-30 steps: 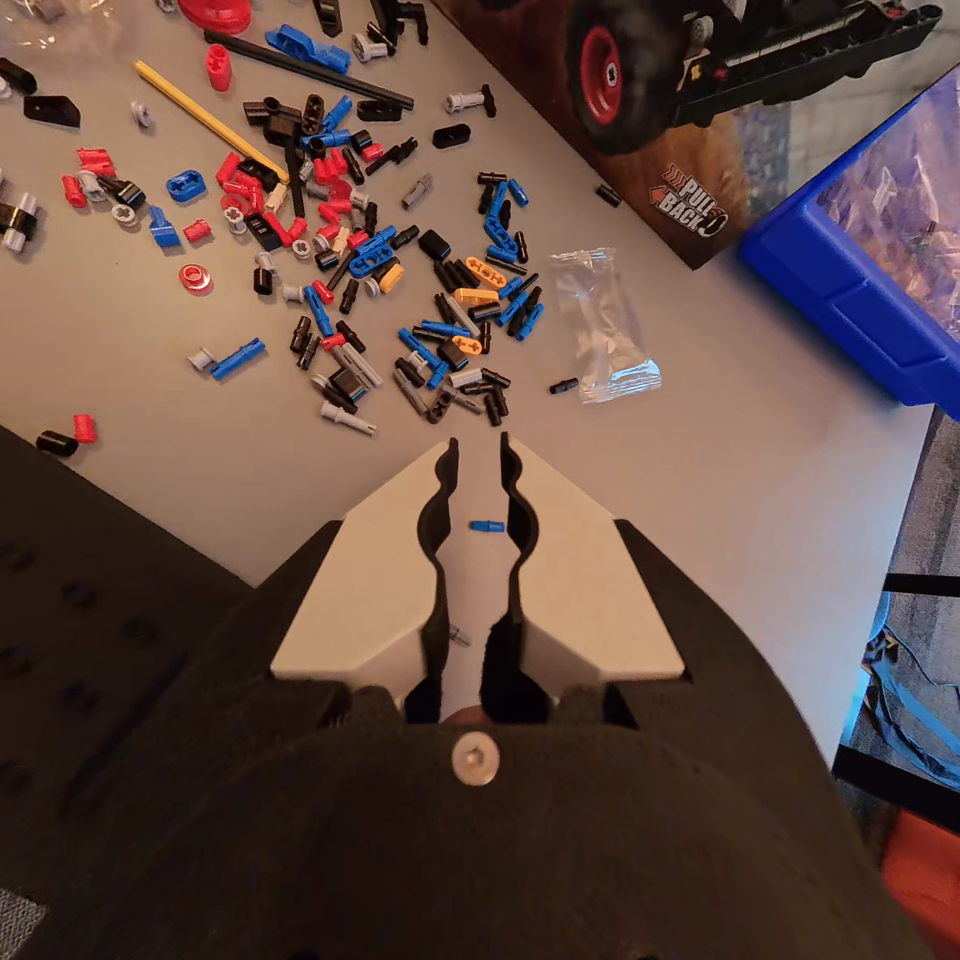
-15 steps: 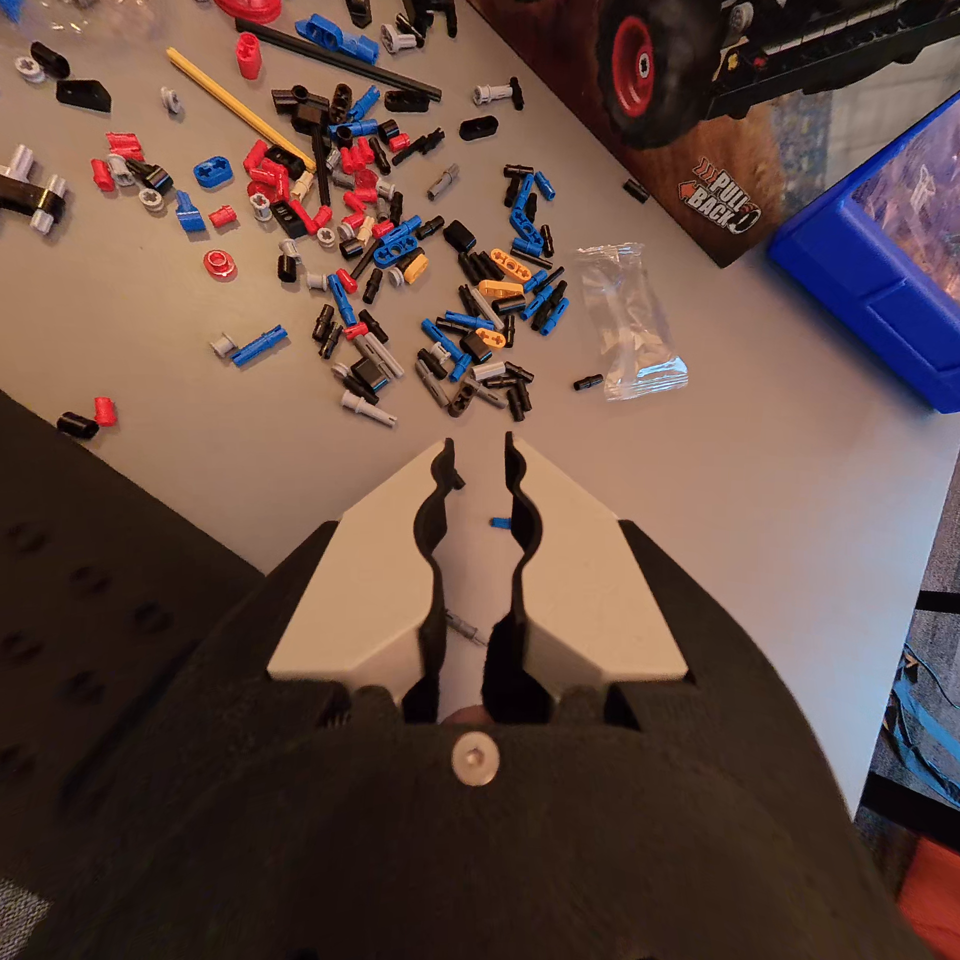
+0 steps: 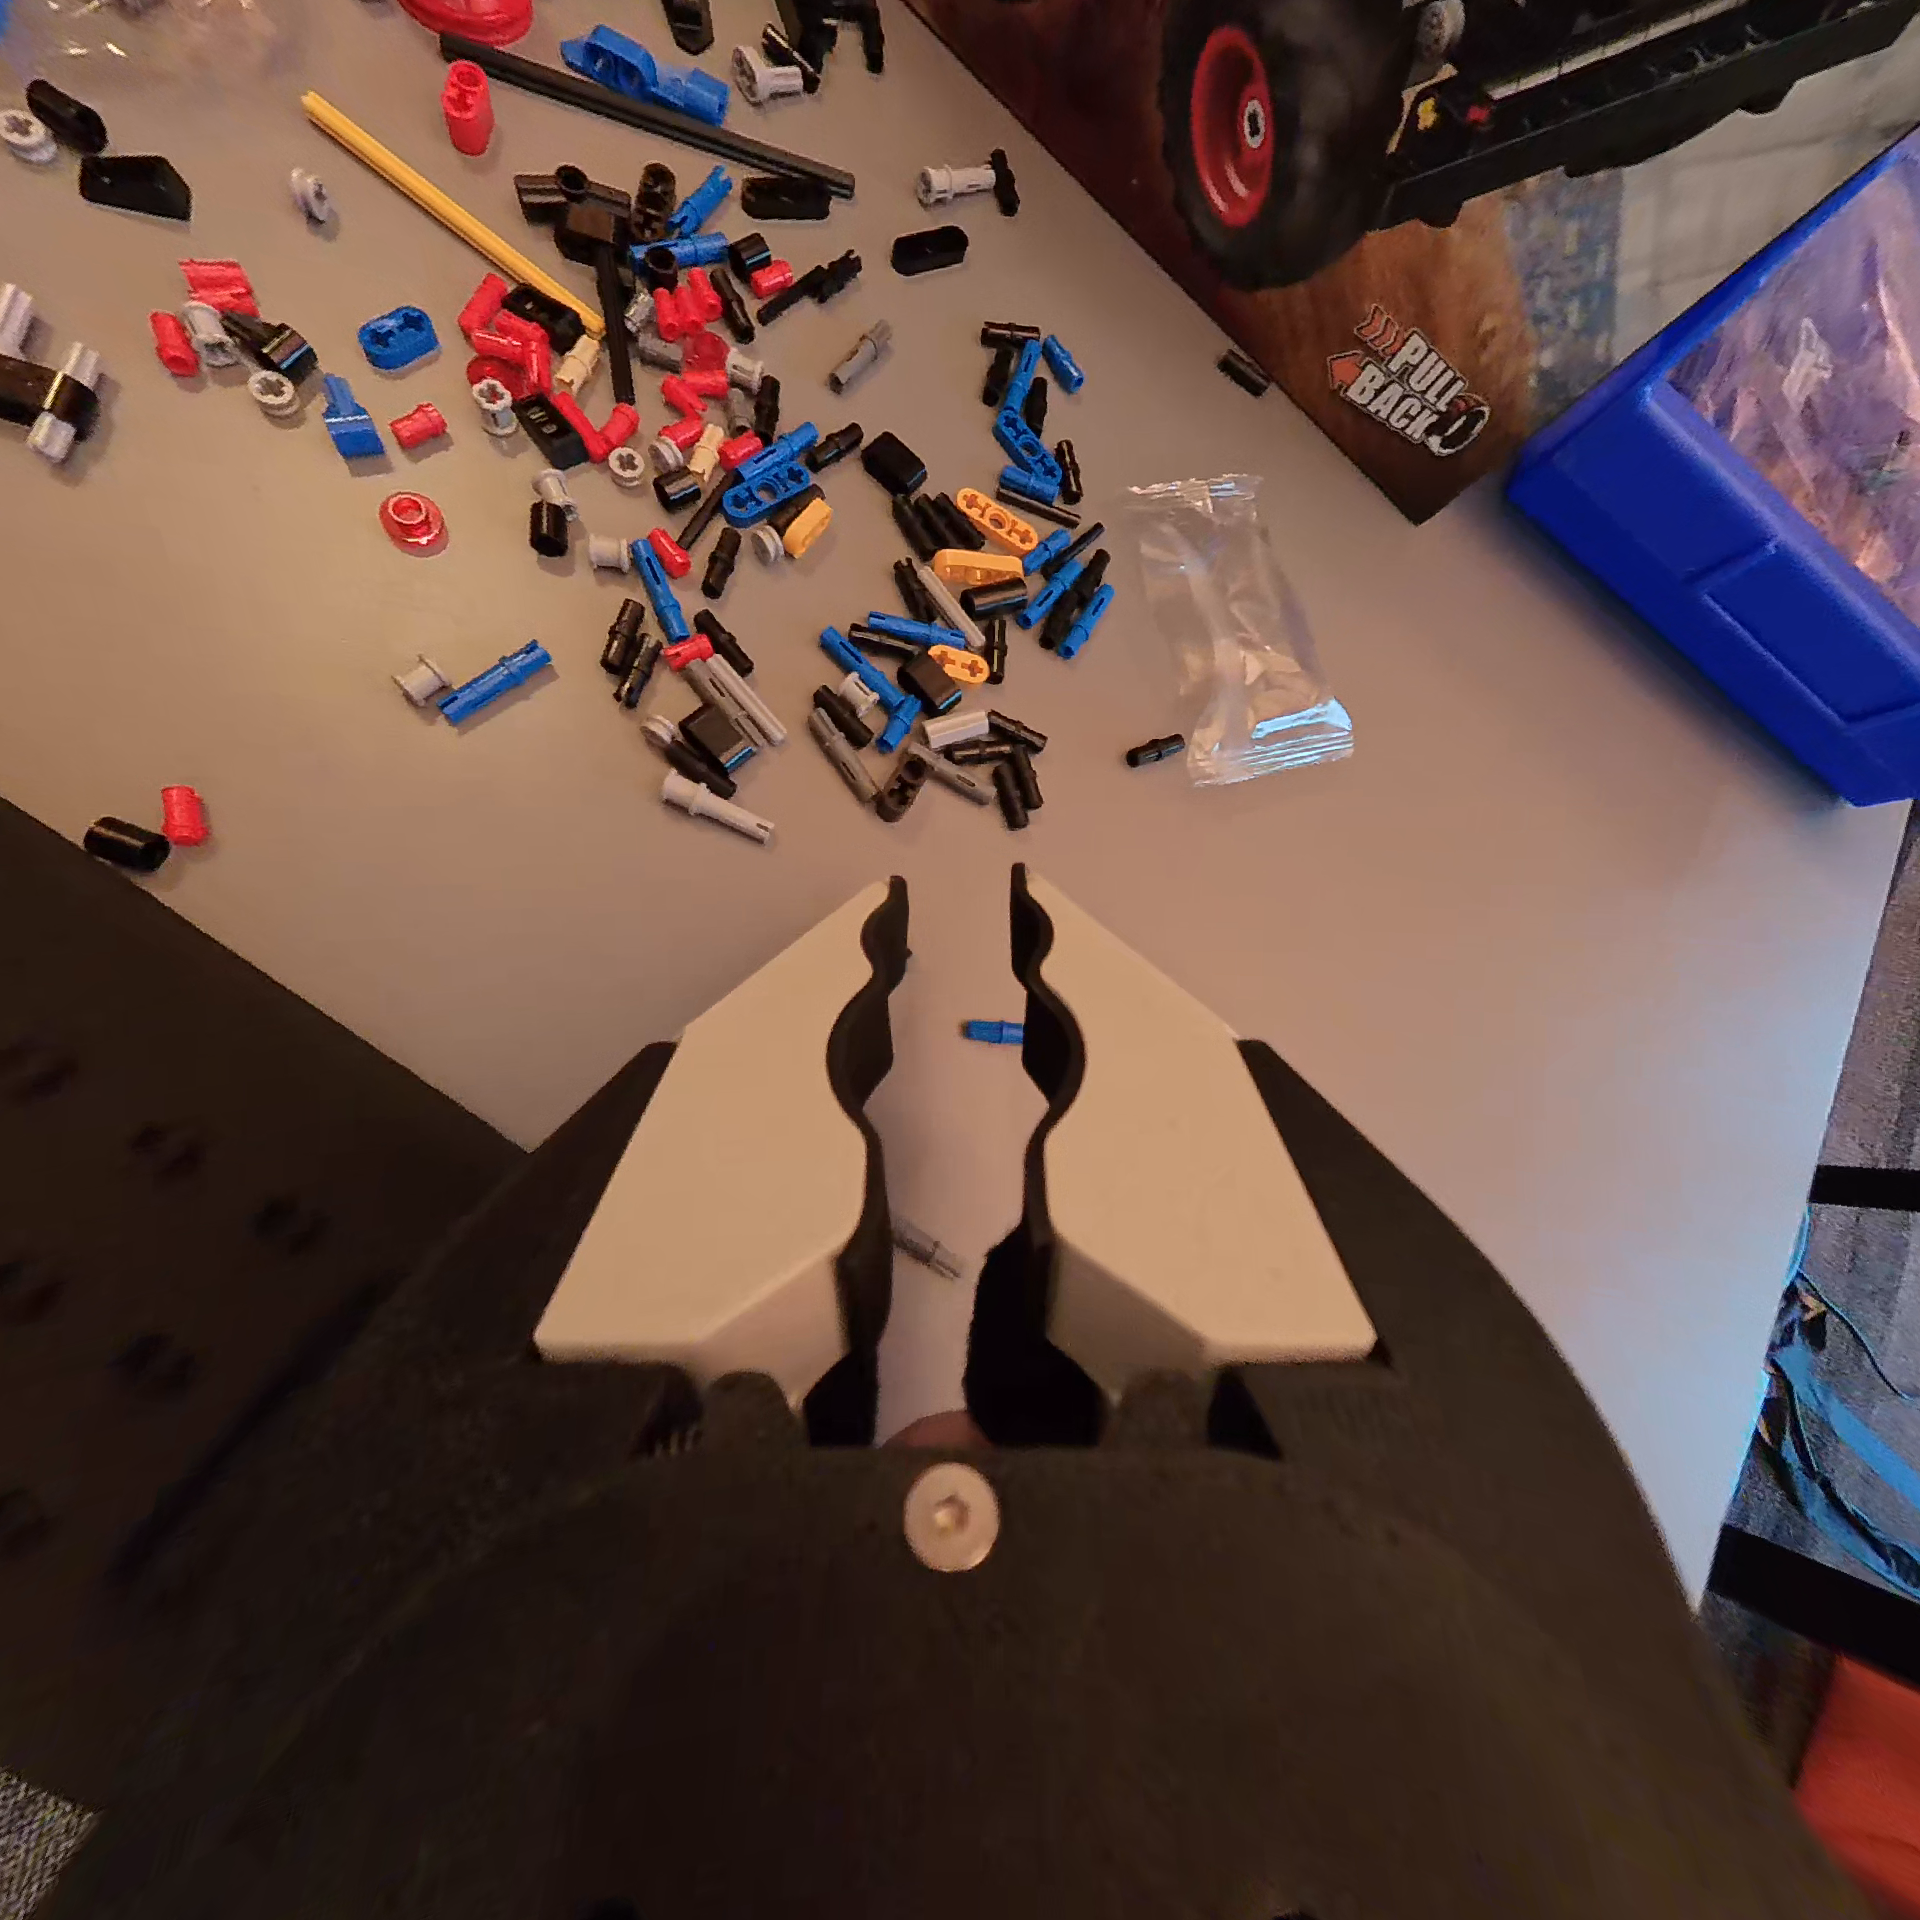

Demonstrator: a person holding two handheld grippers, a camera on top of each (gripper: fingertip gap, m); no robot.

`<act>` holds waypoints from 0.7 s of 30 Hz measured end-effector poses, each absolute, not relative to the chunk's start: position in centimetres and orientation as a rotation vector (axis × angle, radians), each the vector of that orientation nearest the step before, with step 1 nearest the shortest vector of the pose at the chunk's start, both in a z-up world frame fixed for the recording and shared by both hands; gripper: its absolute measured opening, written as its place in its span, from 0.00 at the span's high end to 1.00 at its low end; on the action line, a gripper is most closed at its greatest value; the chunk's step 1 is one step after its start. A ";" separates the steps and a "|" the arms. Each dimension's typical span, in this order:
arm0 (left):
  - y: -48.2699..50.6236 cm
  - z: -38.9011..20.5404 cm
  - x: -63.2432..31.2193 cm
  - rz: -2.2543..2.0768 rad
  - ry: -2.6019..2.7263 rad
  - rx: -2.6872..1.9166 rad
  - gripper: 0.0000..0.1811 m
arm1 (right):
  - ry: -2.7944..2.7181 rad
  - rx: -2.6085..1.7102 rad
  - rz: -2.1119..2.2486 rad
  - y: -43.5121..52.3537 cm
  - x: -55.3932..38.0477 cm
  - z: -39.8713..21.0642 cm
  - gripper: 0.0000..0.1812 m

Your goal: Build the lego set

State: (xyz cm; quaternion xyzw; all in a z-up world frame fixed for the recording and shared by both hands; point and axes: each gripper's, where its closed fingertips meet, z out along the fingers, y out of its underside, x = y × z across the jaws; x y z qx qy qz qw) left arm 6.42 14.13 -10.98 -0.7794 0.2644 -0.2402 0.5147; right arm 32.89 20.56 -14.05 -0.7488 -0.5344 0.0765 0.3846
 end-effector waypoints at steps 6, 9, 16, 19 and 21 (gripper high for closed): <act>14.2 -11.0 6.4 -0.569 0.637 -1.873 0.90 | -1.364 -1.908 0.191 21.0 33.0 -14.0 0.91; 14.2 -11.0 6.4 -0.563 0.639 -1.871 0.90 | -1.371 -1.907 0.190 21.3 32.9 -14.0 0.92; 14.3 -10.9 6.3 -0.548 0.639 -1.863 0.90 | -1.391 -1.905 0.200 21.9 32.8 -14.0 0.95; 14.3 -10.9 6.2 -0.532 0.644 -1.861 0.90 | -1.389 -1.905 0.207 22.1 32.8 -14.0 0.95; 14.4 -10.9 6.2 -0.520 0.647 -1.860 0.90 | -1.382 -1.898 0.209 22.3 32.8 -13.8 0.95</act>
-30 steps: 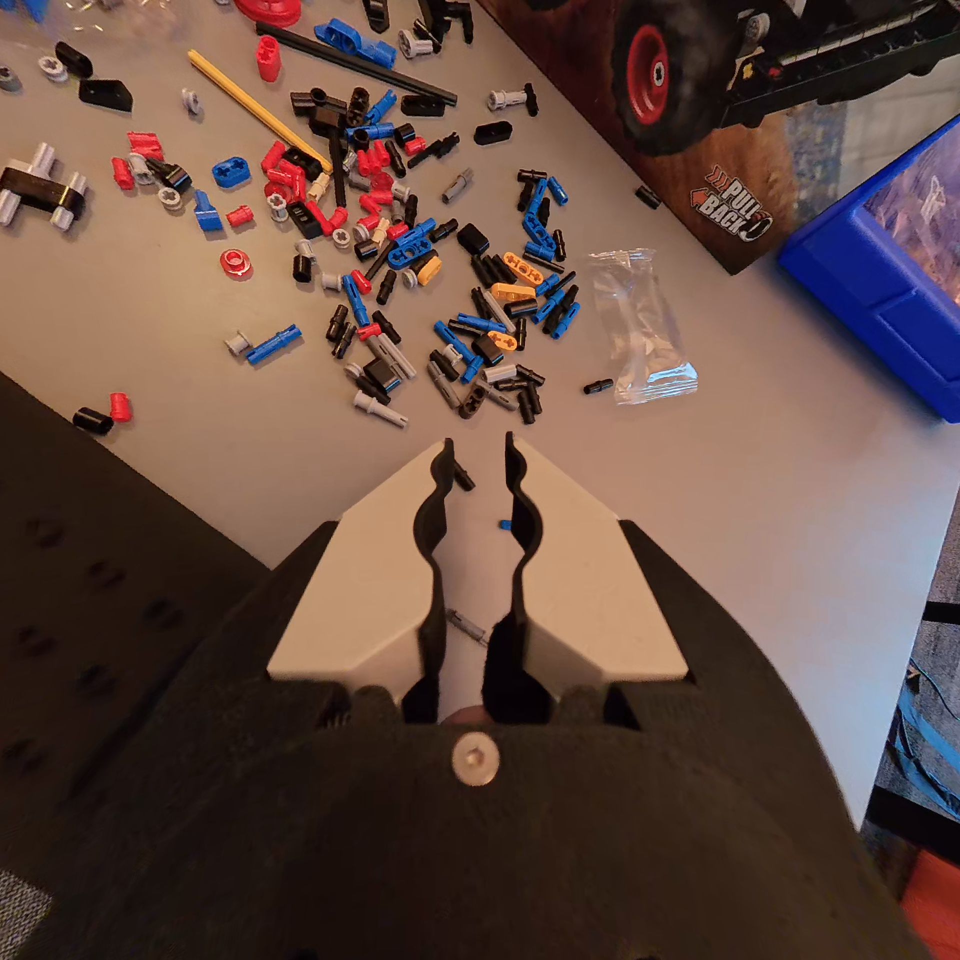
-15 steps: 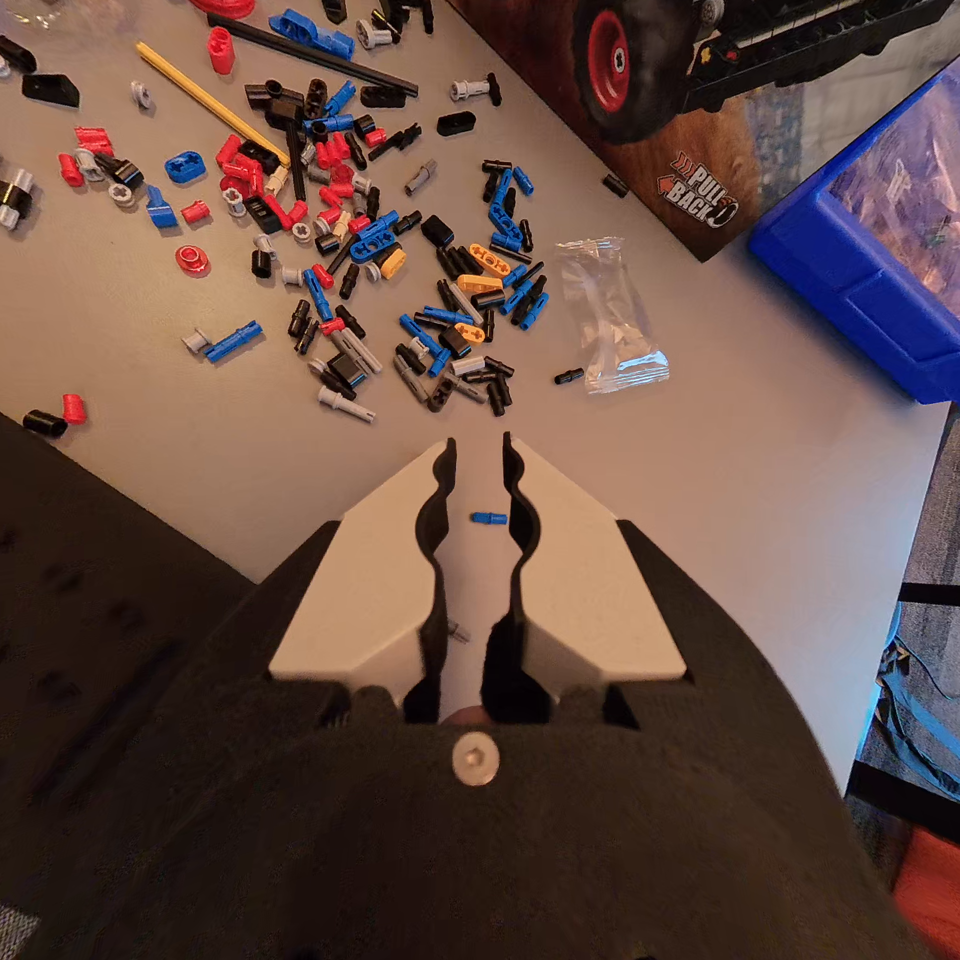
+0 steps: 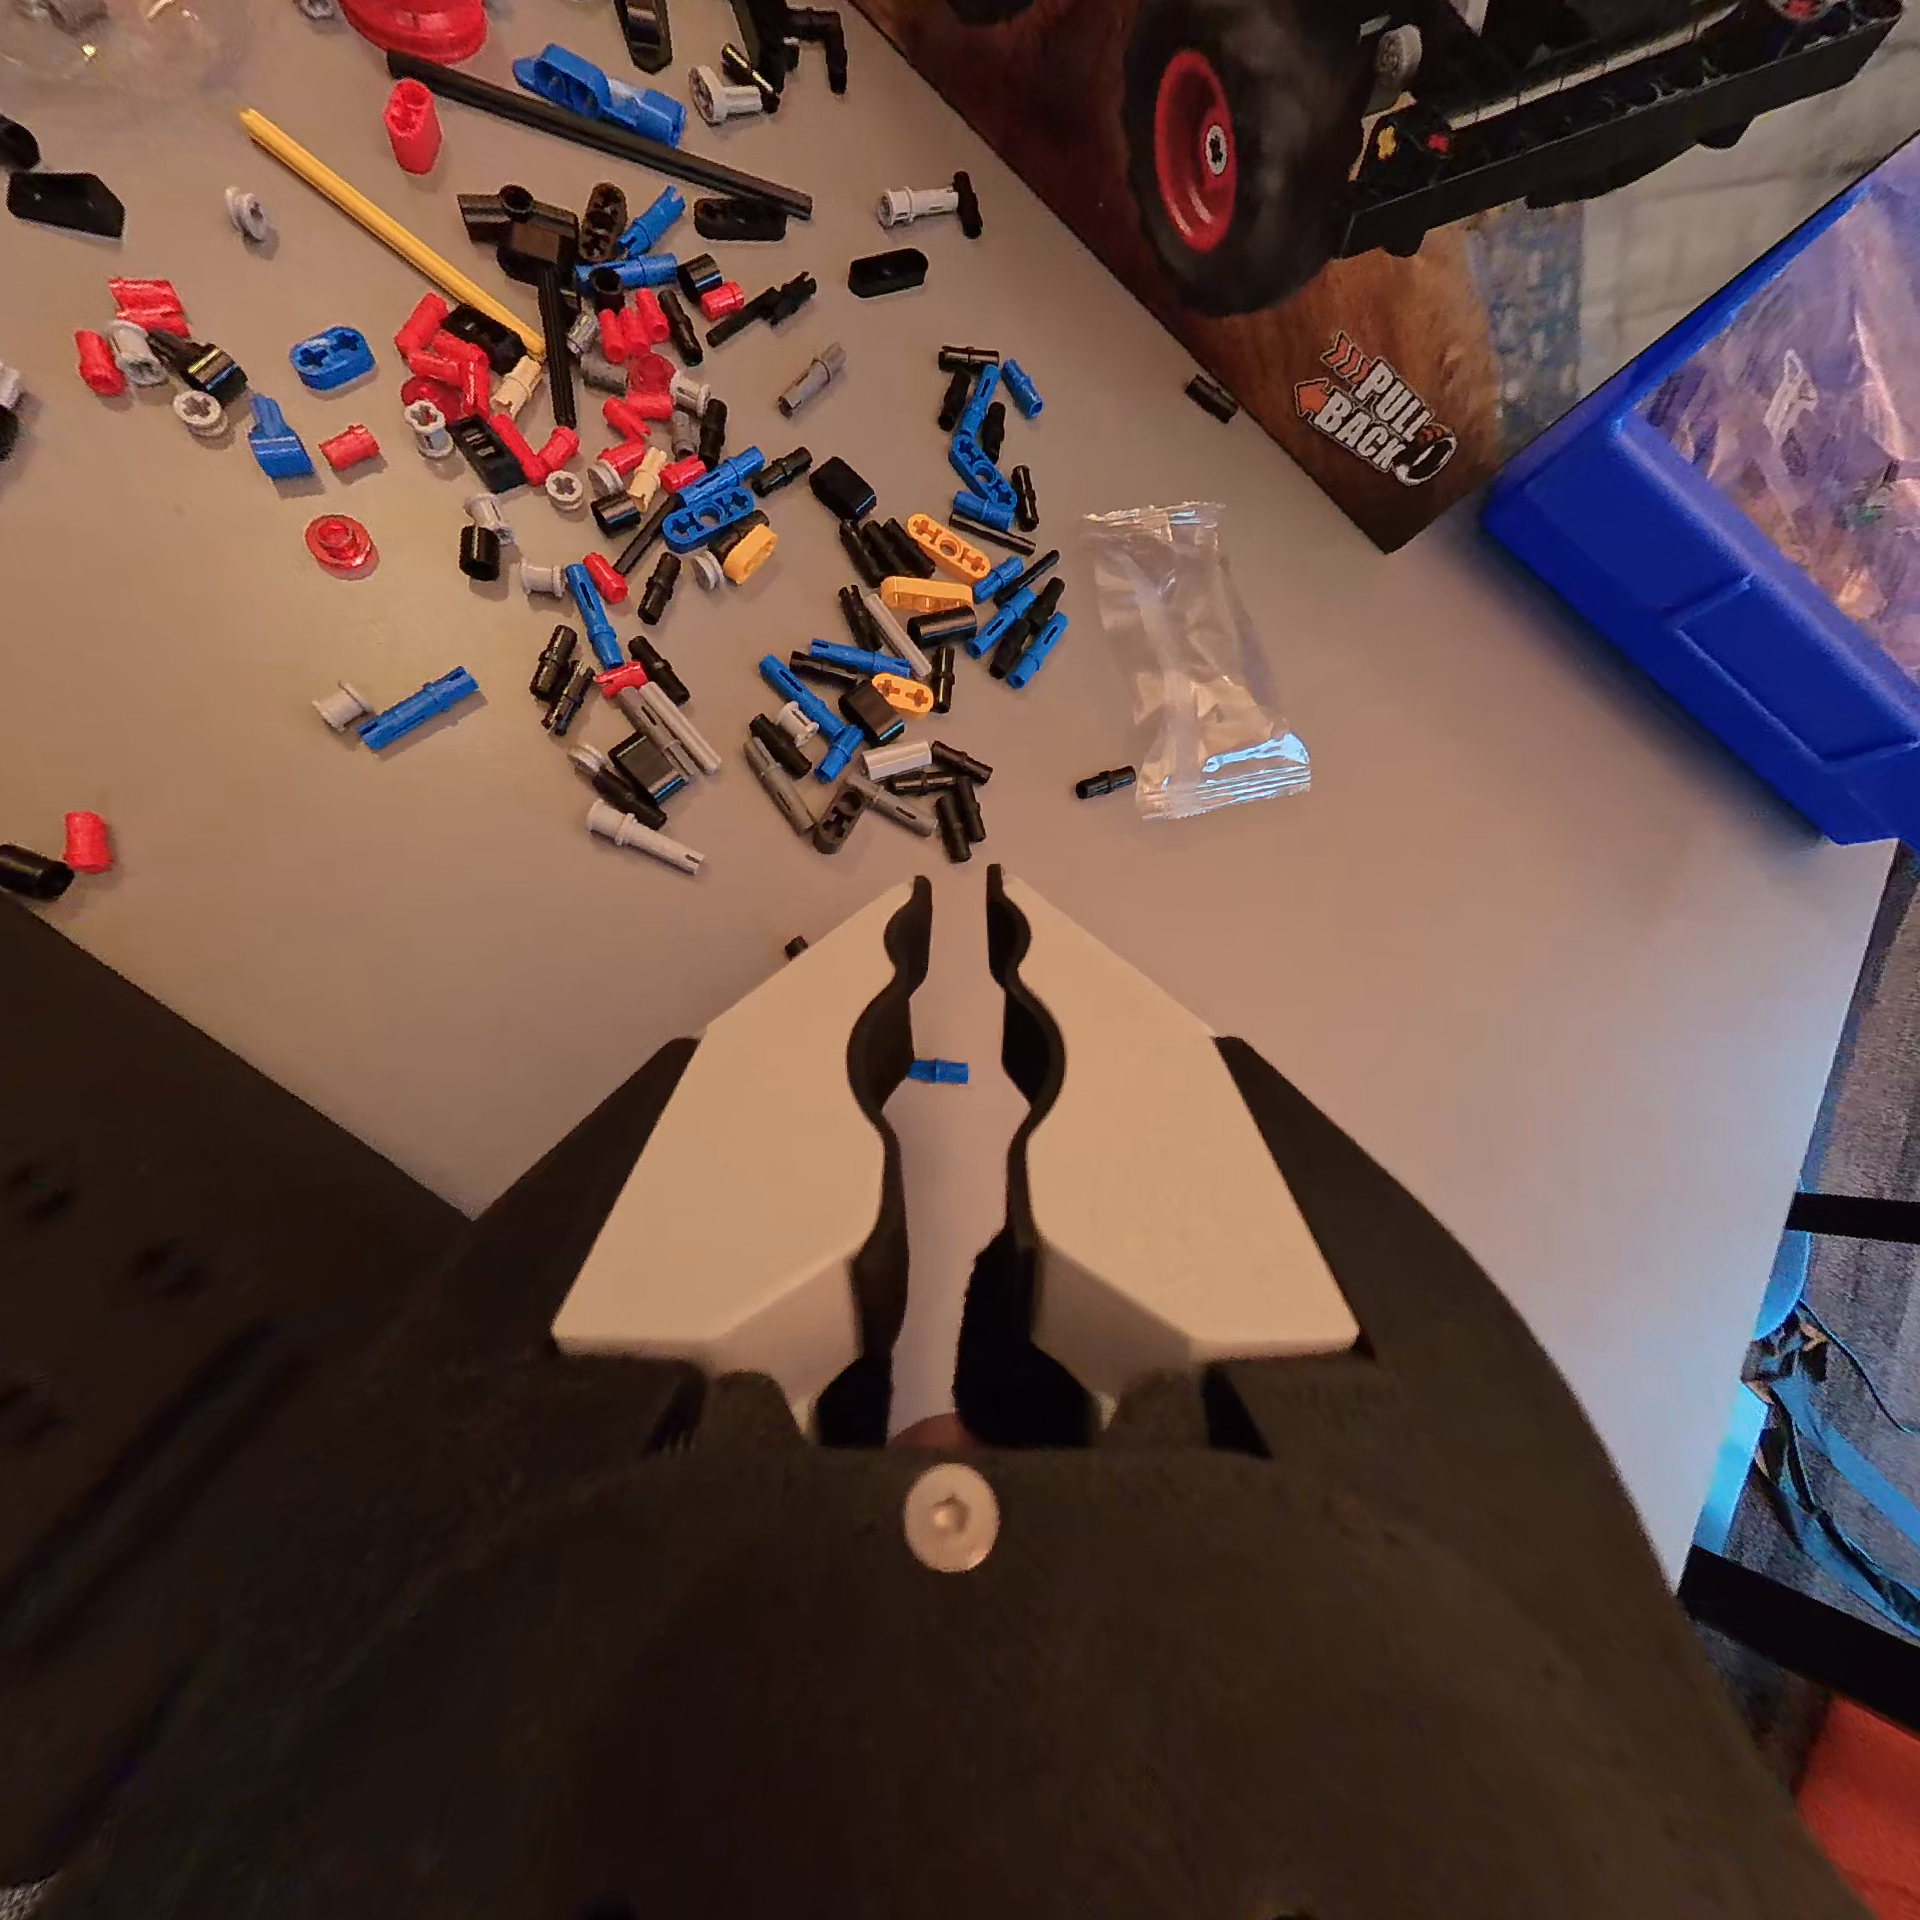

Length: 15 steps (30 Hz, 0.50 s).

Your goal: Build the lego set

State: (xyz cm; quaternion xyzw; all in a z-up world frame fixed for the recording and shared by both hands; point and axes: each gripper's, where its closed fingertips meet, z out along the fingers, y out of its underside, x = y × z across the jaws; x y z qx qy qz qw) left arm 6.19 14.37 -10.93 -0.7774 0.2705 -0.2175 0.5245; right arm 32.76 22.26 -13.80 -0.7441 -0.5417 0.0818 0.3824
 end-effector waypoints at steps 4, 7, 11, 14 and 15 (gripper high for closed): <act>14.5 -10.9 6.1 -0.507 0.647 -1.855 0.90 | -1.333 -1.883 0.220 22.8 32.7 -13.1 0.94; 14.5 -10.9 6.0 -0.499 0.645 -1.853 0.90 | -1.340 -1.886 0.226 22.7 32.7 -13.2 0.93; 14.6 -10.8 5.9 -0.488 0.642 -1.849 0.91 | -1.368 -1.883 0.234 22.4 32.5 -13.4 0.93; 14.7 -10.8 5.7 -0.476 0.638 -1.845 0.90 | -1.390 -1.874 0.263 22.2 32.0 -13.4 0.94; 14.7 -10.8 5.7 -0.474 0.637 -1.844 0.90 | -1.400 -1.869 0.272 22.0 31.8 -13.4 0.94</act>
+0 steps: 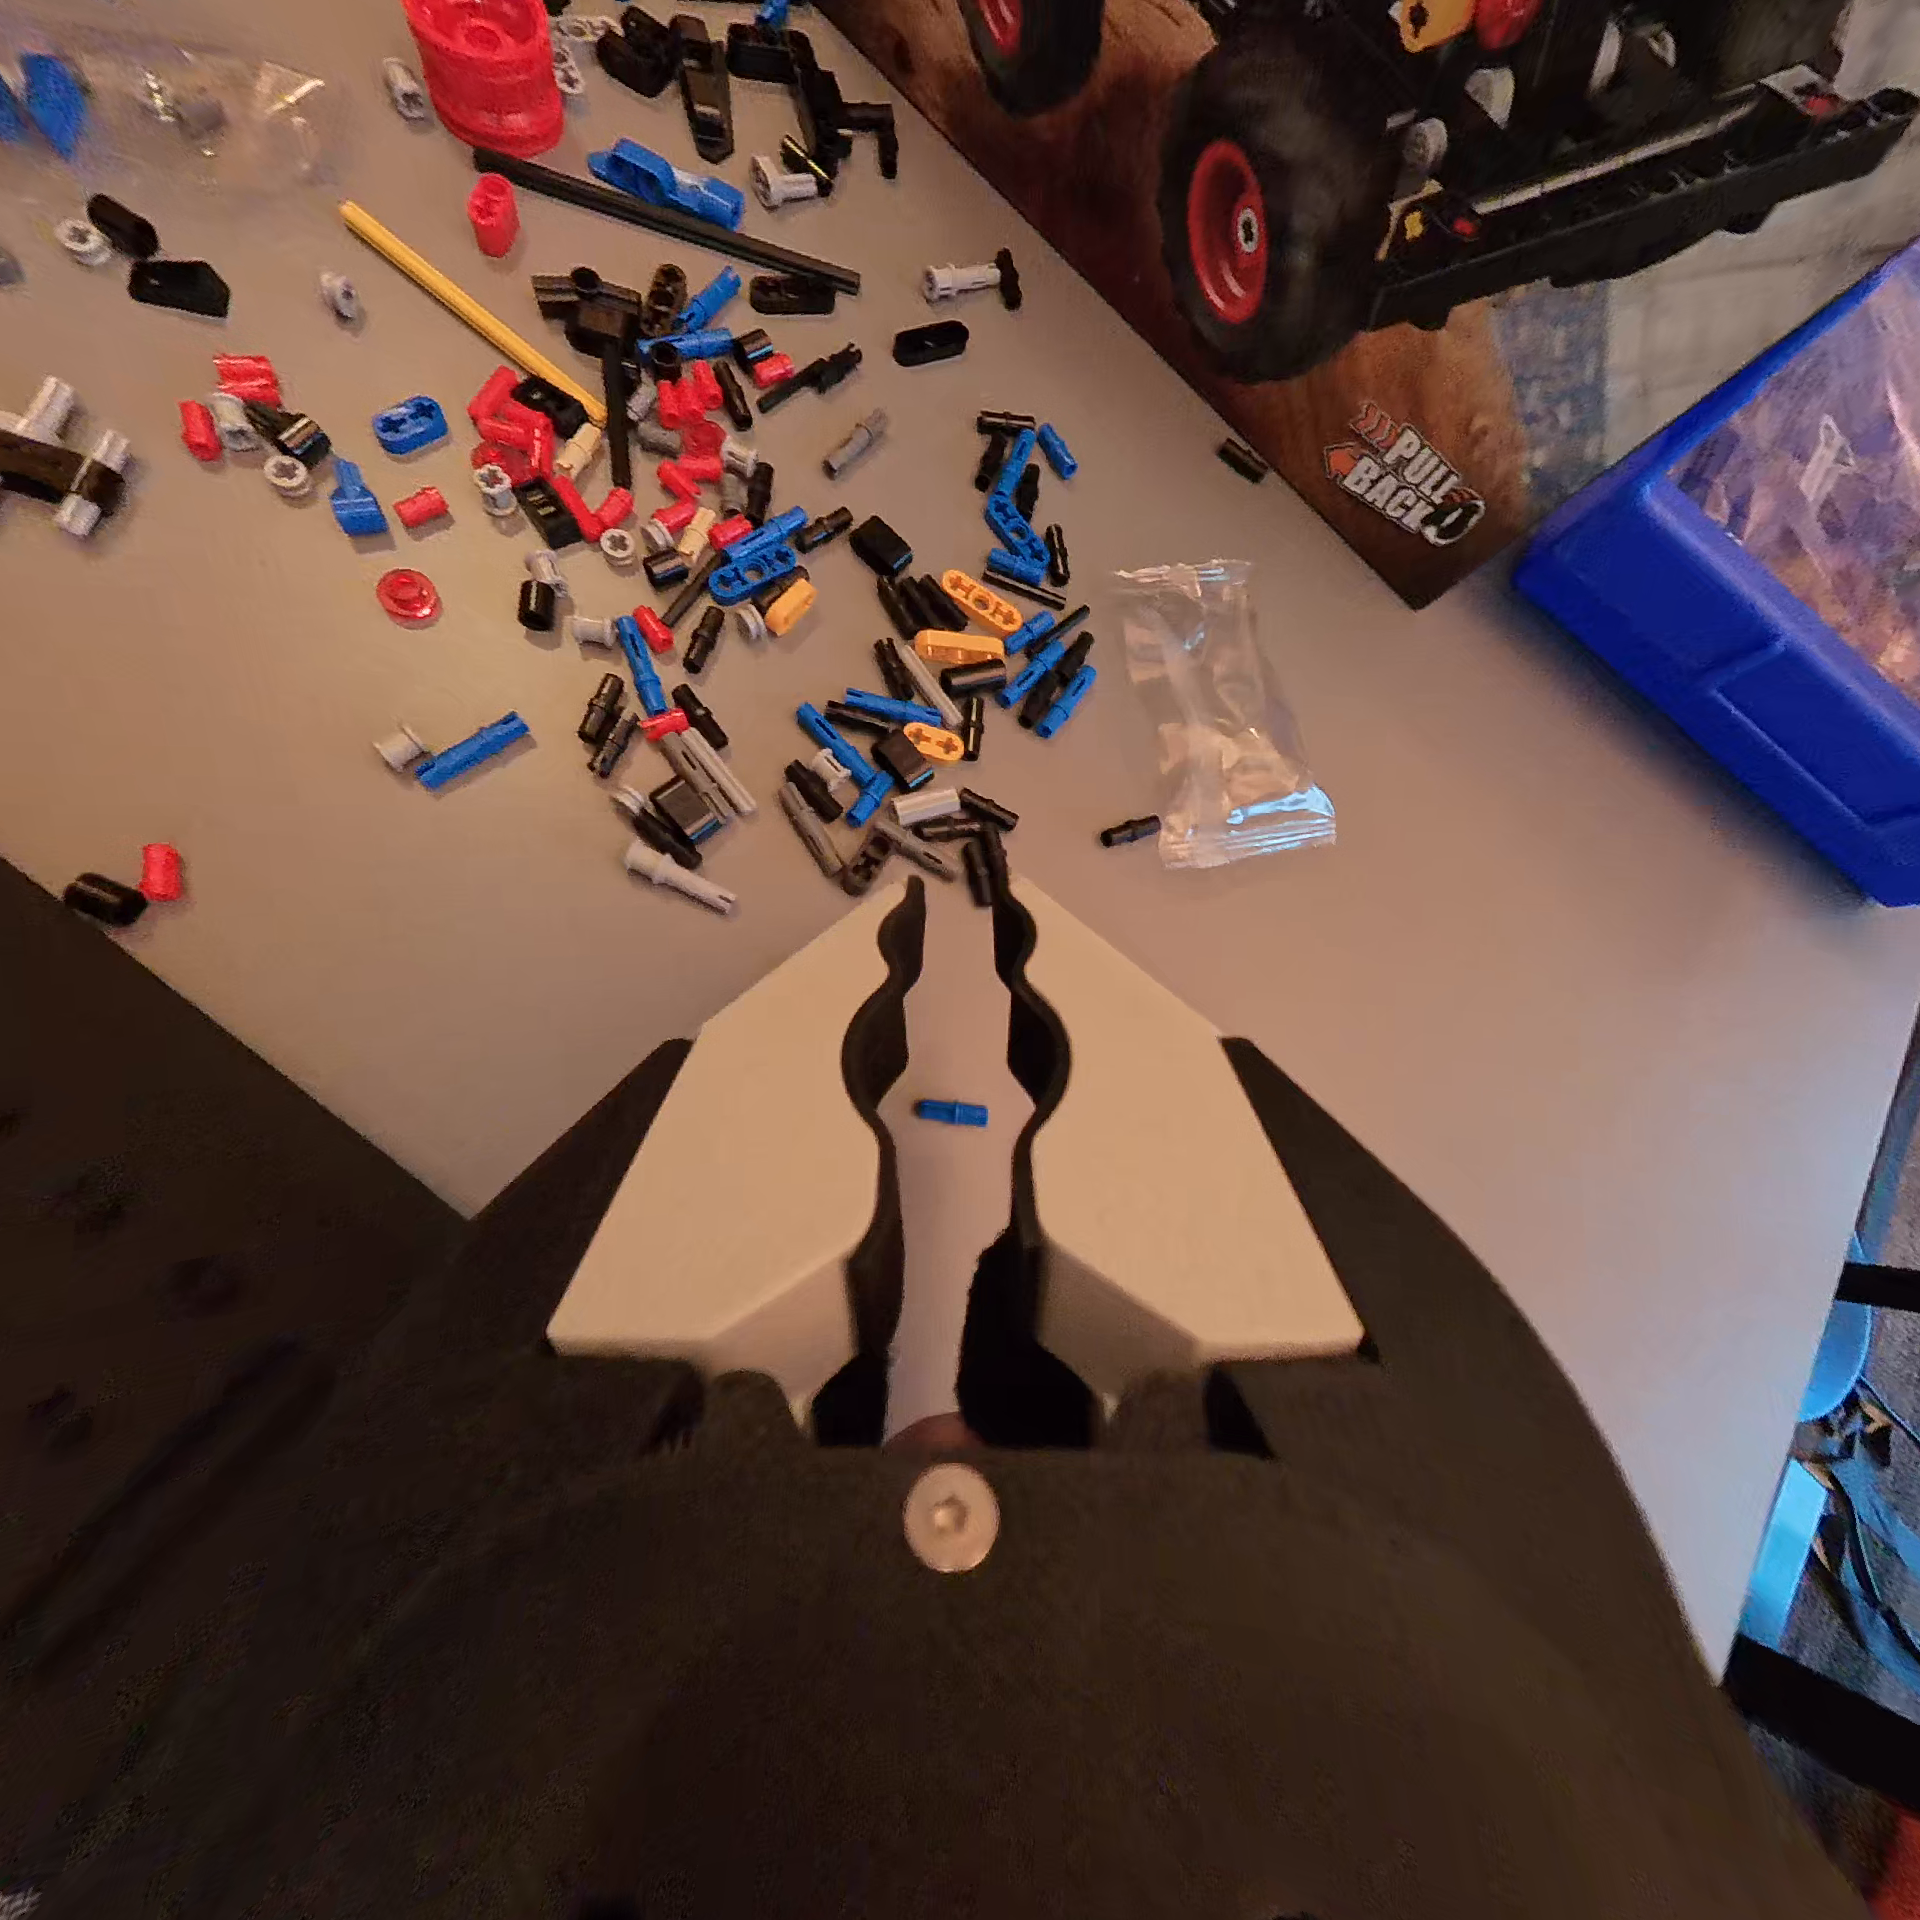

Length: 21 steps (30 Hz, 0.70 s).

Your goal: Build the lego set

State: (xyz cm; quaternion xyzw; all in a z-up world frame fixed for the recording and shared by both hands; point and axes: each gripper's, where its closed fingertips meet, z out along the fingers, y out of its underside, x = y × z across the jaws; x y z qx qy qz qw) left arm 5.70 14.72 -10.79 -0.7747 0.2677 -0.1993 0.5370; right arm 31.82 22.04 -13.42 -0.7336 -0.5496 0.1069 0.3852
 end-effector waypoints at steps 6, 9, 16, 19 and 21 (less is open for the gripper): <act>14.8 -10.8 5.6 -0.465 0.638 -1.844 0.90 | -1.460 -1.852 0.340 21.2 30.7 -13.8 0.94; 14.8 -10.9 5.6 -0.464 0.638 -1.846 0.90 | -1.487 -1.854 0.340 21.0 30.6 -14.2 0.94; 14.9 -11.0 5.6 -0.458 0.637 -1.845 0.91 | -1.572 -1.843 0.390 19.8 30.6 -14.6 0.94; 14.9 -11.0 5.5 -0.454 0.637 -1.845 0.91 | -1.584 -1.844 0.370 19.8 31.0 -14.9 0.94; 14.9 -11.0 5.5 -0.450 0.637 -1.844 0.91 | -1.546 -1.854 0.347 20.4 31.6 -14.6 0.94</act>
